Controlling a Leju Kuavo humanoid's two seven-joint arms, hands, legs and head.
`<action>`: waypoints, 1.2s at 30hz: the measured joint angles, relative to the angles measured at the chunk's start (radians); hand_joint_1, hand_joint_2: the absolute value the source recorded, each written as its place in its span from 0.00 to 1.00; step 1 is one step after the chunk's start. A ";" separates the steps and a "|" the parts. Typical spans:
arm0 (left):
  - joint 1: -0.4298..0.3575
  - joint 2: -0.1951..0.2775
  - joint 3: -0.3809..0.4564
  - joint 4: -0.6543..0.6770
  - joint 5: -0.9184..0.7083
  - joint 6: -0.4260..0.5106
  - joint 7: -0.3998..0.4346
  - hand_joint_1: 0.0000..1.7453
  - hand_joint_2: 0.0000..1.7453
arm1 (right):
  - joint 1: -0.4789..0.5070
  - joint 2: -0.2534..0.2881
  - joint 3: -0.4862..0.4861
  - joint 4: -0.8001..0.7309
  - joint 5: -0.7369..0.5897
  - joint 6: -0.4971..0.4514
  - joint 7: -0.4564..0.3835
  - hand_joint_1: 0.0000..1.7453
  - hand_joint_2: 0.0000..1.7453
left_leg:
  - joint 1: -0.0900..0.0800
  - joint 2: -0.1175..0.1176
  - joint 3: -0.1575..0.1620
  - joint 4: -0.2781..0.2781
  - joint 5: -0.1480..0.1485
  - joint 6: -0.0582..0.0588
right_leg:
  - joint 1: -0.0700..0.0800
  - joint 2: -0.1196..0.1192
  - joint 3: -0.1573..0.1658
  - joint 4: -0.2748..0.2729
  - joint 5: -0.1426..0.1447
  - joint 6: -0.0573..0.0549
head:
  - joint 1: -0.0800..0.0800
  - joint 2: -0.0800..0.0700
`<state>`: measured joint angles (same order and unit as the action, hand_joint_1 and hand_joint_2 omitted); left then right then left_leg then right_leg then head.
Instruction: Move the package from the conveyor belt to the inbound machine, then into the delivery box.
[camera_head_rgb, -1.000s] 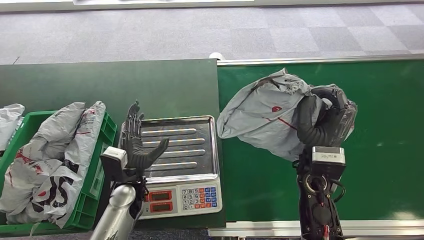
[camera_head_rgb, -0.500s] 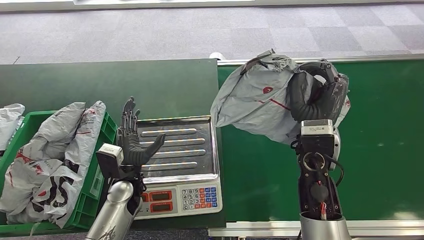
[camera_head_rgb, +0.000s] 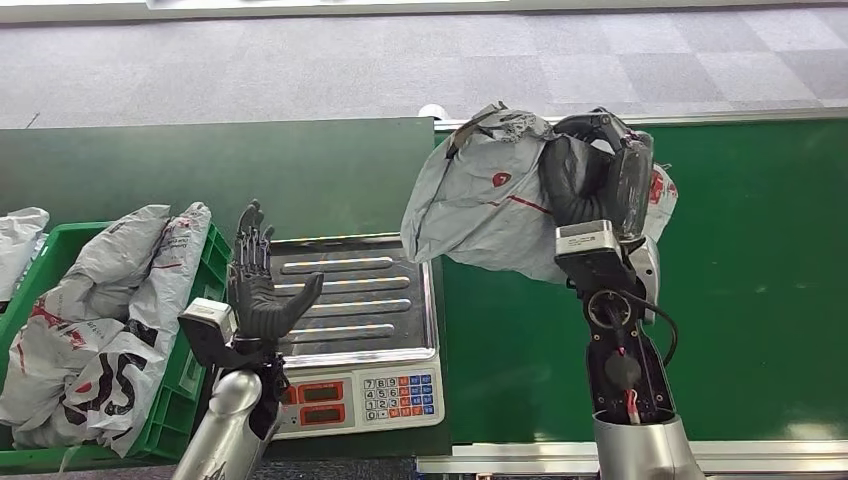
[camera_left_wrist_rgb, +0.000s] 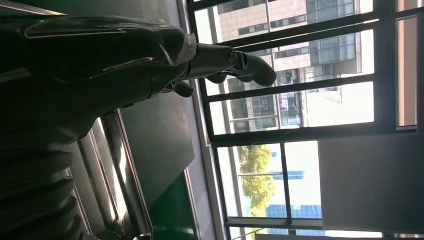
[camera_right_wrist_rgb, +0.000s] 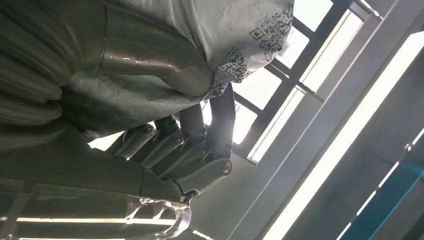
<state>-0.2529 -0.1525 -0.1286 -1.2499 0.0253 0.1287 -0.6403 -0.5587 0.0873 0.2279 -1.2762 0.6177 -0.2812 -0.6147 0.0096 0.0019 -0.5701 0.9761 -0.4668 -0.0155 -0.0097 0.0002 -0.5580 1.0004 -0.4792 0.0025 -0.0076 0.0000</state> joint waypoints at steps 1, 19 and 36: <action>0.012 0.000 0.000 -0.012 0.002 0.000 0.000 0.00 1.00 | -0.011 -0.001 0.012 0.013 0.018 0.003 0.010 1.00 1.00 | 0.000 0.000 0.000 0.000 0.000 0.000 | 0.000 0.000 0.000 0.000 0.000 0.000 | 0.000 0.000; 0.171 0.014 0.050 -0.115 0.027 0.106 -0.048 0.00 1.00 | -0.205 -0.018 0.414 0.420 0.271 0.045 0.074 1.00 1.00 | 0.000 0.000 0.000 0.000 0.000 0.000 | 0.000 0.000 0.000 0.000 0.000 0.000 | 0.000 0.000; 0.232 -0.041 0.130 -0.317 0.056 0.234 -0.054 0.00 1.00 | -0.282 0.056 0.640 0.684 0.304 -0.083 0.069 1.00 1.00 | 0.000 0.000 0.000 0.000 0.000 0.000 | 0.000 0.000 0.000 0.000 0.000 0.000 | 0.000 0.000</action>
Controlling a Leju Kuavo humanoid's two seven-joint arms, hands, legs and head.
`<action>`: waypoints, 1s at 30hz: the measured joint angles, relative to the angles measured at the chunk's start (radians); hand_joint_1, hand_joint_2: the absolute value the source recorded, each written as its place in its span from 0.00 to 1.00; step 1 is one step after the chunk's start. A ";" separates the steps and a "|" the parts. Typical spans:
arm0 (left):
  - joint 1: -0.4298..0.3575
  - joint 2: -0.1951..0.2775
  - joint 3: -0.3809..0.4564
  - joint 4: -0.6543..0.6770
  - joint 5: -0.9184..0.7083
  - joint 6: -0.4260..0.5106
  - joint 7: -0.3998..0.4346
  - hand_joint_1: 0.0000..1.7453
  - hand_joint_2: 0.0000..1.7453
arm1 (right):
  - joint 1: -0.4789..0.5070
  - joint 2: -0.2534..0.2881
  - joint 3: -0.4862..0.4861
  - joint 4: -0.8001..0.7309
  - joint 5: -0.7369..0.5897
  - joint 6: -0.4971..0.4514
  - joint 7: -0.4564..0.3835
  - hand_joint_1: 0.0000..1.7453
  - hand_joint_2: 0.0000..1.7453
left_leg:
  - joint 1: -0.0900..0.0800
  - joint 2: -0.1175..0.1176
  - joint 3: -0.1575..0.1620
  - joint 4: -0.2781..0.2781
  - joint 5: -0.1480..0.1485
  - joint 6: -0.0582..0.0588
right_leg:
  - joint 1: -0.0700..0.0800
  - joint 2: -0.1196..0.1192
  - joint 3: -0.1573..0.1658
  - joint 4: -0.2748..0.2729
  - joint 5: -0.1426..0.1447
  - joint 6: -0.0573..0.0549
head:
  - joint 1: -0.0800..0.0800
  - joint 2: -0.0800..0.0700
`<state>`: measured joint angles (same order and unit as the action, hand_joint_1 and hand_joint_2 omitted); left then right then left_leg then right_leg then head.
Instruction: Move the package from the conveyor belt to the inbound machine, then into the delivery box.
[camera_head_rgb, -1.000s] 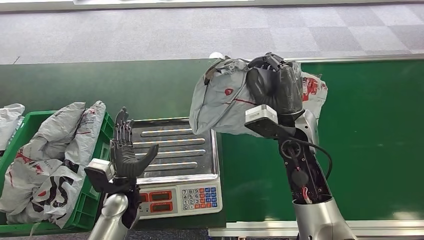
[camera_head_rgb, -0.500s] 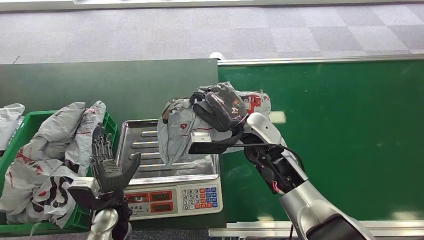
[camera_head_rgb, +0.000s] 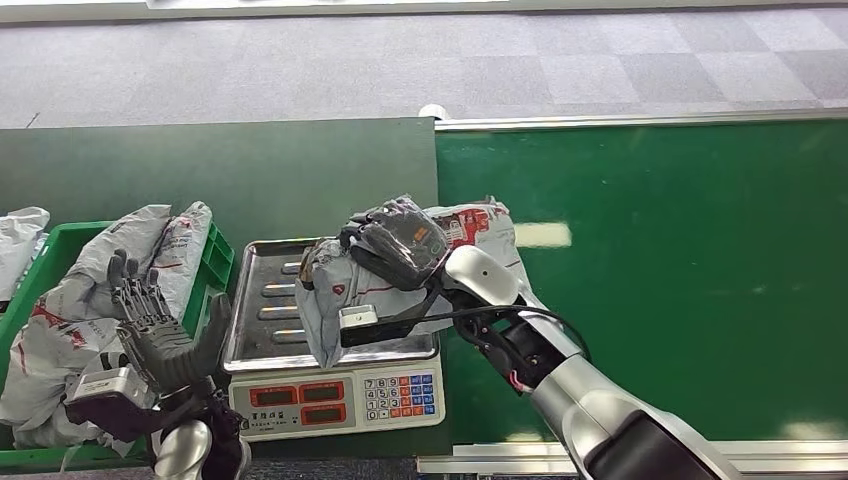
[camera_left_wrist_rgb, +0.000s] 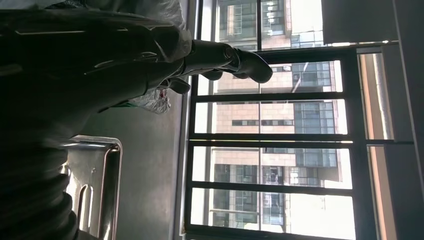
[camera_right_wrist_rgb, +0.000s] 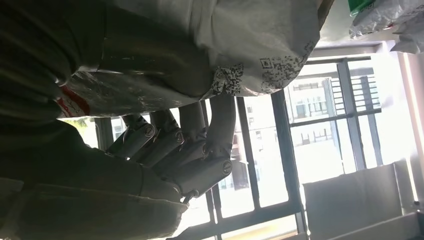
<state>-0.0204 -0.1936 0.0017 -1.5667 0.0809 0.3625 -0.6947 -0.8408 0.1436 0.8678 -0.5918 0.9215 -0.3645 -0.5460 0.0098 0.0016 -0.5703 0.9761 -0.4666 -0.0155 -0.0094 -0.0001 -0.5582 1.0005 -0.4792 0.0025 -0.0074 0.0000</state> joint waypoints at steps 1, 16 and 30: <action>0.001 -0.002 0.001 -0.004 0.000 0.000 0.000 0.00 1.00 | -0.006 0.008 0.005 0.016 0.004 -0.004 0.006 1.00 1.00 | 0.000 0.000 0.000 0.000 0.000 0.000 | 0.000 0.000 0.000 0.000 0.000 0.000 | 0.000 0.000; -0.003 -0.012 -0.002 -0.006 -0.011 -0.030 0.000 0.00 1.00 | -0.047 0.052 0.054 0.184 0.063 -0.009 0.121 1.00 1.00 | 0.000 0.000 0.000 0.000 0.000 0.000 | 0.000 0.000 0.000 0.000 0.000 0.000 | 0.000 0.000; -0.042 -0.022 -0.021 0.036 -0.018 -0.044 0.000 0.00 1.00 | -0.064 0.077 0.065 0.246 0.070 0.084 0.173 1.00 1.00 | 0.000 0.000 0.000 0.000 0.000 0.000 | 0.000 0.000 0.000 0.000 0.000 0.000 | 0.000 0.000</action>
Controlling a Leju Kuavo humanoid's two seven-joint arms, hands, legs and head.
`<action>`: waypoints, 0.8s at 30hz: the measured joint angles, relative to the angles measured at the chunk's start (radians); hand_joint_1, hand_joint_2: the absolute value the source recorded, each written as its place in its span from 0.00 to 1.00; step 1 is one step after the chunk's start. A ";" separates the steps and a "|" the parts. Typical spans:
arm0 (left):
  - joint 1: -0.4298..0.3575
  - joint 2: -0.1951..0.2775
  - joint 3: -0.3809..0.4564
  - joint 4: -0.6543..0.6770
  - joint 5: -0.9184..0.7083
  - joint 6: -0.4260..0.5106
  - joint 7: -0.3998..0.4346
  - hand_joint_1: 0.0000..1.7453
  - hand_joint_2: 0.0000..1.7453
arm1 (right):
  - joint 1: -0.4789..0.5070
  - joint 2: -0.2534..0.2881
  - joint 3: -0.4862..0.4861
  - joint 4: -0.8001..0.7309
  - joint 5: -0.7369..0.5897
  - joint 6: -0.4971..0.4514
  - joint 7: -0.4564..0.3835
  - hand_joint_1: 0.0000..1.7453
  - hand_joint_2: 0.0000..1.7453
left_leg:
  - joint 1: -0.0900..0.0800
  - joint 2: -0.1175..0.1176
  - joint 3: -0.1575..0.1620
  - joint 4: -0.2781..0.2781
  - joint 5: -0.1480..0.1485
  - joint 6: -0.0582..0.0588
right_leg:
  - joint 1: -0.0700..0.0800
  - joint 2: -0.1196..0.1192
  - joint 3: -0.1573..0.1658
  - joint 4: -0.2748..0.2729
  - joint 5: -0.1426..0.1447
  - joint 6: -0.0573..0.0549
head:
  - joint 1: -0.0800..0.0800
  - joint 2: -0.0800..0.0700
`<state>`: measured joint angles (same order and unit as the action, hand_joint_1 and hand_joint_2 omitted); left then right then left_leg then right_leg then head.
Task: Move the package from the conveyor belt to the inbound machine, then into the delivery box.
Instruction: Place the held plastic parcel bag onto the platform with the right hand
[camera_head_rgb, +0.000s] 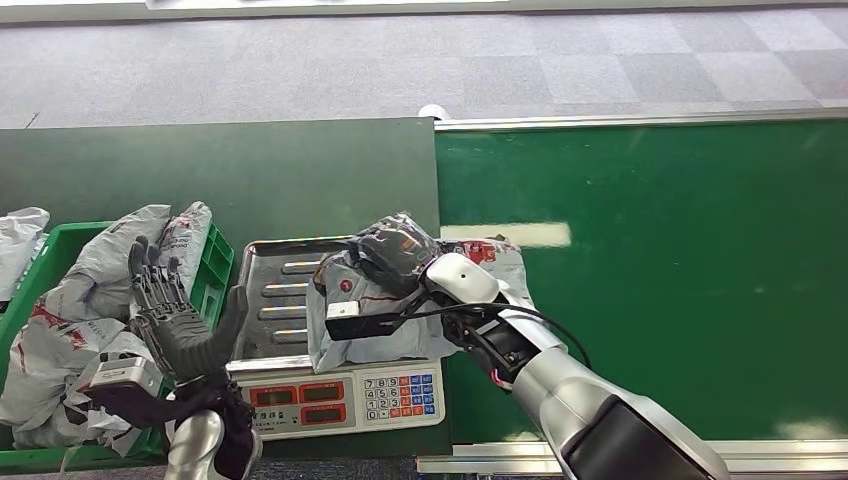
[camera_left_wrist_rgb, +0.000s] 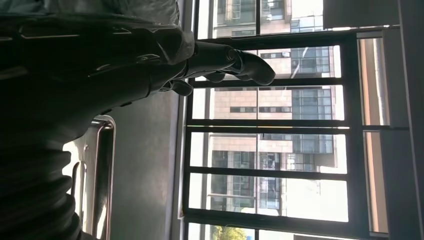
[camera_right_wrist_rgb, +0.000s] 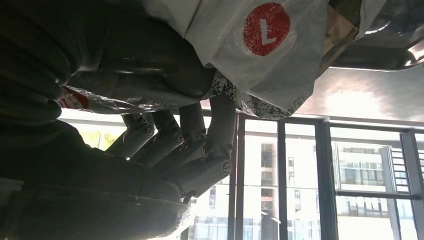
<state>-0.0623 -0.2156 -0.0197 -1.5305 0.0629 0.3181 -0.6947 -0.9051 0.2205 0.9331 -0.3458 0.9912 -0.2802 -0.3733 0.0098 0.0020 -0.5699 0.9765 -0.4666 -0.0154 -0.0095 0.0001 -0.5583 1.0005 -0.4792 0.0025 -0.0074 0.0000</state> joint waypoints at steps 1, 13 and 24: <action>-0.002 -0.001 -0.003 0.003 0.000 -0.001 0.000 0.00 1.00 | -0.001 0.004 0.000 0.003 -0.002 0.004 0.002 1.00 1.00 | 0.000 0.000 0.000 0.000 0.000 0.000 | 0.000 0.000 0.000 0.000 0.000 0.000 | 0.000 0.000; -0.015 -0.006 -0.012 0.028 0.000 -0.004 0.000 0.00 1.00 | -0.013 0.023 0.000 0.029 -0.004 0.009 0.003 1.00 1.00 | 0.000 0.000 0.000 0.000 0.000 0.000 | 0.000 0.000 0.000 0.000 0.000 0.000 | 0.000 0.000; -0.016 -0.007 -0.012 0.032 0.000 -0.004 0.000 0.00 1.00 | -0.015 0.028 0.000 0.037 -0.003 0.012 0.003 1.00 1.00 | 0.000 0.000 0.000 0.000 0.000 0.000 | 0.000 0.000 0.000 0.000 0.000 0.000 | 0.000 0.000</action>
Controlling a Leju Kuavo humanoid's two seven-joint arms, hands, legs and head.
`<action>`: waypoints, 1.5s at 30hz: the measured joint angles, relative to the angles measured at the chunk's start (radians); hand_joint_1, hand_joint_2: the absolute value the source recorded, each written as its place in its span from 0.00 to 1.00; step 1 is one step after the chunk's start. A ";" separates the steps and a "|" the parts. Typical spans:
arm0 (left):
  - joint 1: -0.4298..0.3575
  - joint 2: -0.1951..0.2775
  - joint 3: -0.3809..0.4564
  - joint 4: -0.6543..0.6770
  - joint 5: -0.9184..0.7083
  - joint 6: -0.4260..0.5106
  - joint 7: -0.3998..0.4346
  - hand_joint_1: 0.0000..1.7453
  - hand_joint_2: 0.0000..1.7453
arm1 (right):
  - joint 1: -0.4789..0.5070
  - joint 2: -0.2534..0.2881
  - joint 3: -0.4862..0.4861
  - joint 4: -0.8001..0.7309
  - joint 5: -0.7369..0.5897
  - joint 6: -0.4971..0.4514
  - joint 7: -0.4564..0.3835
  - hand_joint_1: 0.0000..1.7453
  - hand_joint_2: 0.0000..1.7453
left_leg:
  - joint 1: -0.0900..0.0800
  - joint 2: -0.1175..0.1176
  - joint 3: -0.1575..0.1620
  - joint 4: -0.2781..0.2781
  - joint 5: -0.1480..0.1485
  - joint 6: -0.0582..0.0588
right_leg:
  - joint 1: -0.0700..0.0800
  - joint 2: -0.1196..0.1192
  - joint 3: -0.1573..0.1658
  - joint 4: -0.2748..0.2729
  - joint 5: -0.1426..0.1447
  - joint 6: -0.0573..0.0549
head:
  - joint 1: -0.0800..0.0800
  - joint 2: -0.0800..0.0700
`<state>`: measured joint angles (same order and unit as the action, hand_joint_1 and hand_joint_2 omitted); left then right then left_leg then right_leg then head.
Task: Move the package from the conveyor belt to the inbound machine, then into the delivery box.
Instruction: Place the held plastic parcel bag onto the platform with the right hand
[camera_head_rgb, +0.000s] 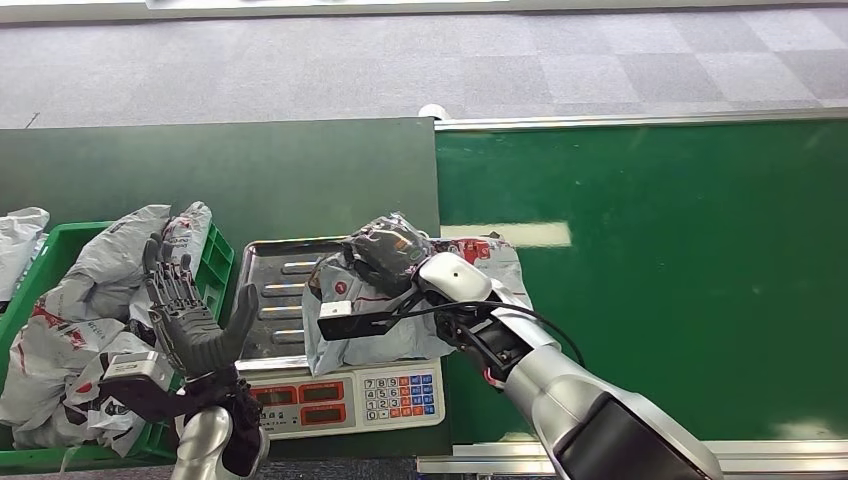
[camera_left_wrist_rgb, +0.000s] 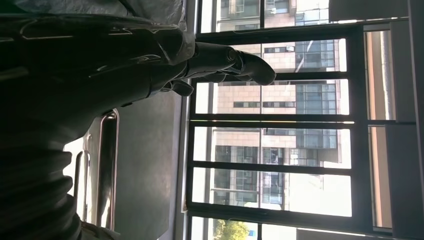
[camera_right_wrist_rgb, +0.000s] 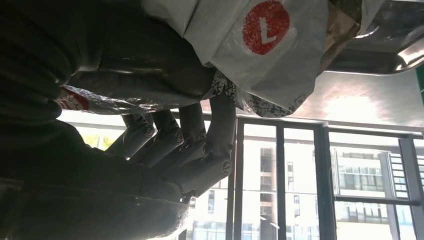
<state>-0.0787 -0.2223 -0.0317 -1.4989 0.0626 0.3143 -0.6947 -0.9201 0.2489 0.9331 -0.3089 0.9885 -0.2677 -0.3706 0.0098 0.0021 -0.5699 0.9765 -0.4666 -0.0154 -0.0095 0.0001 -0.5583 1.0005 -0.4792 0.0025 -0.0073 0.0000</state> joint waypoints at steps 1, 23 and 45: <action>0.000 0.000 0.000 0.000 0.000 0.000 0.000 0.00 1.00 | 0.000 0.002 0.000 0.001 0.001 0.003 -0.001 1.00 1.00 | 0.000 0.000 0.000 0.000 0.000 0.000 | 0.000 0.000 0.000 0.000 0.000 0.000 | 0.000 0.000; 0.041 -0.019 0.001 -0.037 -0.004 -0.007 0.000 0.00 1.00 | 0.012 0.052 -0.047 0.025 0.047 -0.248 0.248 1.00 1.00 | 0.000 0.000 0.000 0.000 0.000 0.000 | 0.000 0.000 0.000 0.000 0.000 0.000 | 0.000 0.000; 0.018 -0.023 -0.003 -0.012 -0.013 -0.005 0.000 0.00 1.00 | 0.036 0.047 -0.130 0.036 0.017 -0.214 0.092 0.00 1.00 | 0.000 0.000 0.000 0.000 0.000 0.000 | 0.000 0.000 0.000 0.000 0.000 0.000 | 0.000 0.000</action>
<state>-0.0607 -0.2449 -0.0347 -1.5107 0.0492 0.3096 -0.6947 -0.8844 0.2956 0.8028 -0.2726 1.0052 -0.4822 -0.2783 0.0098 0.0023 -0.5699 0.9770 -0.4666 -0.0154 -0.0094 0.0002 -0.5584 1.0005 -0.4791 0.0025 -0.0073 0.0000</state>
